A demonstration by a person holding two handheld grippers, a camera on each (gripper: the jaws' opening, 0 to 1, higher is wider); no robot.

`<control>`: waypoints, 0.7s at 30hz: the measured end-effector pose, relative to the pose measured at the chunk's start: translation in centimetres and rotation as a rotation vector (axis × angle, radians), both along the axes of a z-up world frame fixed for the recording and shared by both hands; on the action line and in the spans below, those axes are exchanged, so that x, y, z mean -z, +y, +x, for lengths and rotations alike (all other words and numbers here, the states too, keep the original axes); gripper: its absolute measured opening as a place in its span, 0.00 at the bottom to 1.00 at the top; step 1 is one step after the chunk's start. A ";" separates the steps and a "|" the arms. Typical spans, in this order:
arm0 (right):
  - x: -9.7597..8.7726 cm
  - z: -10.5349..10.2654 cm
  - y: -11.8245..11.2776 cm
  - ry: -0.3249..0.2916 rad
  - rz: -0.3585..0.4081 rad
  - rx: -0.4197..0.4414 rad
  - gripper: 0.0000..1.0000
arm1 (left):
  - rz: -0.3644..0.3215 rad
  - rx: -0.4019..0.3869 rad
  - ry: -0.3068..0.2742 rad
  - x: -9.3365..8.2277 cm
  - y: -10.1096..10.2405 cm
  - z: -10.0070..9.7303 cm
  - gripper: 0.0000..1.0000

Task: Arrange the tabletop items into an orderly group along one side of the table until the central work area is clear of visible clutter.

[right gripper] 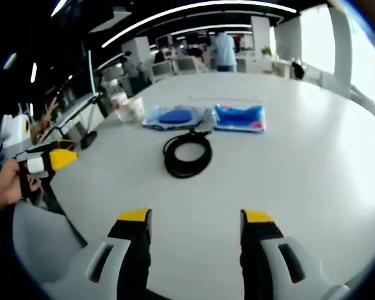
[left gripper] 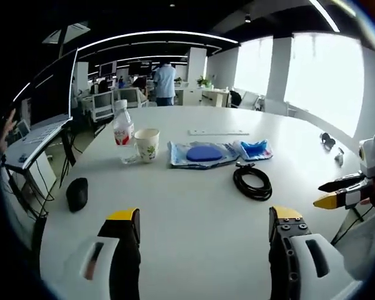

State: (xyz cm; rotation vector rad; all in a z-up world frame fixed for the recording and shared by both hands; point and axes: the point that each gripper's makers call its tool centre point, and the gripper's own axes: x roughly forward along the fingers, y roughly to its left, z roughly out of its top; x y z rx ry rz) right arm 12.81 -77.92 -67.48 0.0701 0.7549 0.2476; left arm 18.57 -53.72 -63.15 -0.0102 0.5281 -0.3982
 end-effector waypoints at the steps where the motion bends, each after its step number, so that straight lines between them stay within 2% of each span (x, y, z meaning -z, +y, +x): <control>1: -0.2 -0.1 0.1 -0.004 0.002 -0.004 0.56 | -0.005 0.001 -0.002 -0.1 0.0 -0.2 0.84; 8: -1.5 -0.4 0.6 -0.045 0.001 -0.025 0.60 | 0.004 0.000 -0.014 -0.6 0.3 -1.3 0.89; 21: -2.3 -3.0 0.8 -0.059 0.031 -0.010 0.73 | 0.017 -0.011 -0.022 -1.4 1.7 -3.3 0.95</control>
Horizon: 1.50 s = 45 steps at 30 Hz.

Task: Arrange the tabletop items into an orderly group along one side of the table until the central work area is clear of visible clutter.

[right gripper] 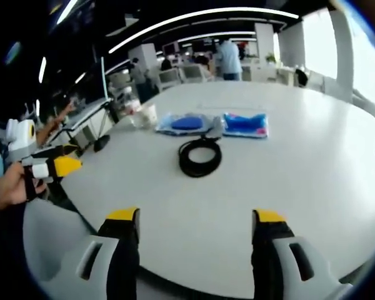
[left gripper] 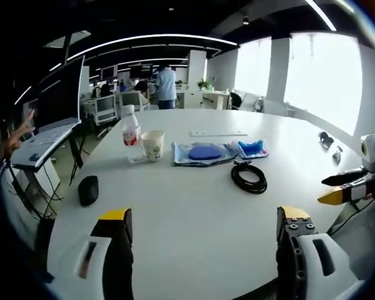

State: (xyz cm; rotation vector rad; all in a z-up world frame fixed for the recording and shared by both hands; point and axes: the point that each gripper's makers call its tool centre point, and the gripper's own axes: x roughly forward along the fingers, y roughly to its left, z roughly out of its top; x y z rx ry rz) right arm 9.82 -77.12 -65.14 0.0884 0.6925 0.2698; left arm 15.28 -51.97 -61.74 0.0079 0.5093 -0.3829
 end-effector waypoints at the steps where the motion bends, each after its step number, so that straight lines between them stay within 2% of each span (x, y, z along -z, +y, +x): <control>1: -0.1 -0.1 -0.1 -0.003 -0.003 0.003 0.76 | -0.002 -0.004 -0.003 -0.1 0.2 -0.1 0.96; 2: -0.1 -0.1 -0.1 -0.002 -0.002 0.008 0.81 | -0.005 -0.007 -0.001 -0.1 0.3 -0.2 0.97; 6: -0.7 -0.4 0.0 -0.019 -0.002 0.011 0.86 | 0.003 -0.021 -0.008 -0.3 0.9 -0.3 0.98; 10: -0.8 -0.8 0.0 -0.007 -0.013 0.029 0.99 | 0.000 -0.034 0.008 -0.2 1.5 -0.5 0.98; 18: -1.7 -1.2 -0.2 -0.018 0.002 0.058 1.00 | 0.000 -0.043 0.020 -0.2 2.1 -1.0 0.98; 28: -1.7 -1.1 -0.3 -0.017 0.005 0.079 1.00 | 0.013 -0.041 0.033 0.2 2.3 -1.1 0.98; 31: -1.9 -0.9 -0.3 -0.016 0.034 0.099 1.00 | 0.009 -0.049 0.032 0.1 2.5 -1.1 0.98; 39: -1.9 -1.0 -0.1 -0.011 0.005 0.077 1.00 | 0.013 -0.055 0.037 0.1 2.7 -1.0 0.98; 45: -1.9 -1.0 -0.2 -0.013 0.014 0.084 1.00 | 0.008 -0.055 0.032 -0.1 2.8 -1.0 0.98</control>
